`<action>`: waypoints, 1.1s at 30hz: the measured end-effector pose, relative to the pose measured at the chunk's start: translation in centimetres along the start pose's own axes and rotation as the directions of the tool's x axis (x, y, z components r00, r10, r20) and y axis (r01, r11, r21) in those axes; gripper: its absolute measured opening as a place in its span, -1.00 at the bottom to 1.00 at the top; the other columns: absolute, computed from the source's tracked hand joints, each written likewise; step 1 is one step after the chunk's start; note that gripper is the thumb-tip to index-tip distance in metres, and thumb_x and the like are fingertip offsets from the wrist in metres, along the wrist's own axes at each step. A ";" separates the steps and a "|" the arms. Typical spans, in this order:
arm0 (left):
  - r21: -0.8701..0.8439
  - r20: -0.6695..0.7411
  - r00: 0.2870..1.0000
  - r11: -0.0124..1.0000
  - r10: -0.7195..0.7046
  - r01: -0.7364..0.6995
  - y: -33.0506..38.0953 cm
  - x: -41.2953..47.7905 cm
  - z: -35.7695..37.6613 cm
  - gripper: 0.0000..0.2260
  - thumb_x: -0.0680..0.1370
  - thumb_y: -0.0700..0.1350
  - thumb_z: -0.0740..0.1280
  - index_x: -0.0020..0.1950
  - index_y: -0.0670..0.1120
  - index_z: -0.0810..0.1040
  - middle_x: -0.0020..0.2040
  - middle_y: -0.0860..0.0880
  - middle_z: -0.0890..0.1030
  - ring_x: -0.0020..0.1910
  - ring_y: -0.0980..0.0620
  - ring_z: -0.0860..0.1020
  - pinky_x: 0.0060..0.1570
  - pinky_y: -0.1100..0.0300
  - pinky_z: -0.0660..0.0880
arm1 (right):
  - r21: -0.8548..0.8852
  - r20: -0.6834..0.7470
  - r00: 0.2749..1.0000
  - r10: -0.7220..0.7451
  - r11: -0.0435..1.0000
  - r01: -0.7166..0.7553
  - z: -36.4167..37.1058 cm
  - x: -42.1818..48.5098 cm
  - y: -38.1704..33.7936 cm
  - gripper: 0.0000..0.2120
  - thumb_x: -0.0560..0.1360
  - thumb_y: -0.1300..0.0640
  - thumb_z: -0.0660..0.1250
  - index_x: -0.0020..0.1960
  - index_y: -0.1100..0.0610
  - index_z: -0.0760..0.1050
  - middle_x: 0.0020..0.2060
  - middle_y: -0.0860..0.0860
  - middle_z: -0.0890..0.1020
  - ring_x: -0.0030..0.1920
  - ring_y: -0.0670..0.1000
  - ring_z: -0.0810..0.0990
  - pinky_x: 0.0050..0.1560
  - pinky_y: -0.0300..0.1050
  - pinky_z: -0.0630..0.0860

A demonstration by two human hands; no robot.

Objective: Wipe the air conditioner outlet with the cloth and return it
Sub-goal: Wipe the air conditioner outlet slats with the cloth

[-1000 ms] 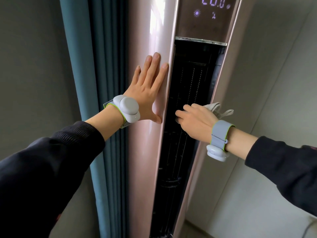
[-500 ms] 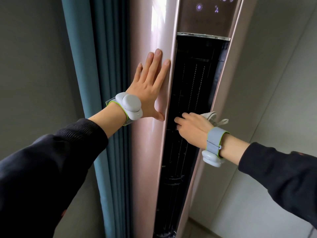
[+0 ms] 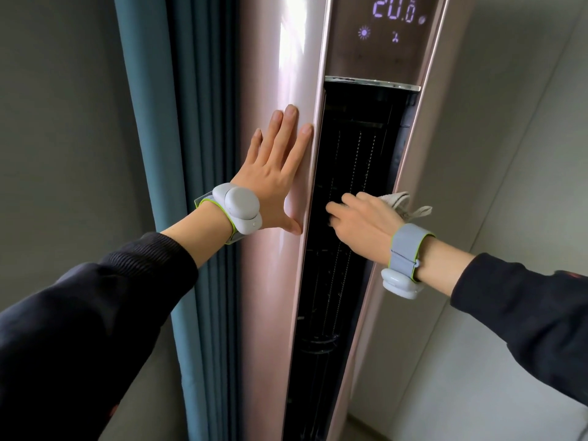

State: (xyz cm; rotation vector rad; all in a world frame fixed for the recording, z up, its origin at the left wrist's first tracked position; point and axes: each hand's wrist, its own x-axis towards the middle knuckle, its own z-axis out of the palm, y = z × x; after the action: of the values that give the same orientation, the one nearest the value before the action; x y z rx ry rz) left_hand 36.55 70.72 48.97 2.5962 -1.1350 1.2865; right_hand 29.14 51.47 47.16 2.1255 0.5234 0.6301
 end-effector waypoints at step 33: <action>0.007 0.023 1.000 1.000 -0.014 0.014 0.1 0.1 -0.2 0.44 -0.03 0.40 0.50 0.54 -0.14 -0.28 0.54 -0.24 -0.18 0.51 -0.27 -0.19 0.43 -0.28 0.05 | 0.015 -0.415 0.888 0.198 0.977 -0.211 -4.1 -2.6 8.5 -0.92 0.40 0.27 0.34 -0.27 0.20 0.55 -0.29 0.07 0.64 -0.36 0.13 0.52 -0.38 -0.08 0.52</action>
State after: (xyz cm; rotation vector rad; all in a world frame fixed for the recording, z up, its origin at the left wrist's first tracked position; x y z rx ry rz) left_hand 36.39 70.69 49.15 2.6257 -1.1154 1.2634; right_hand 25.86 47.75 55.58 2.0355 0.5136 1.2208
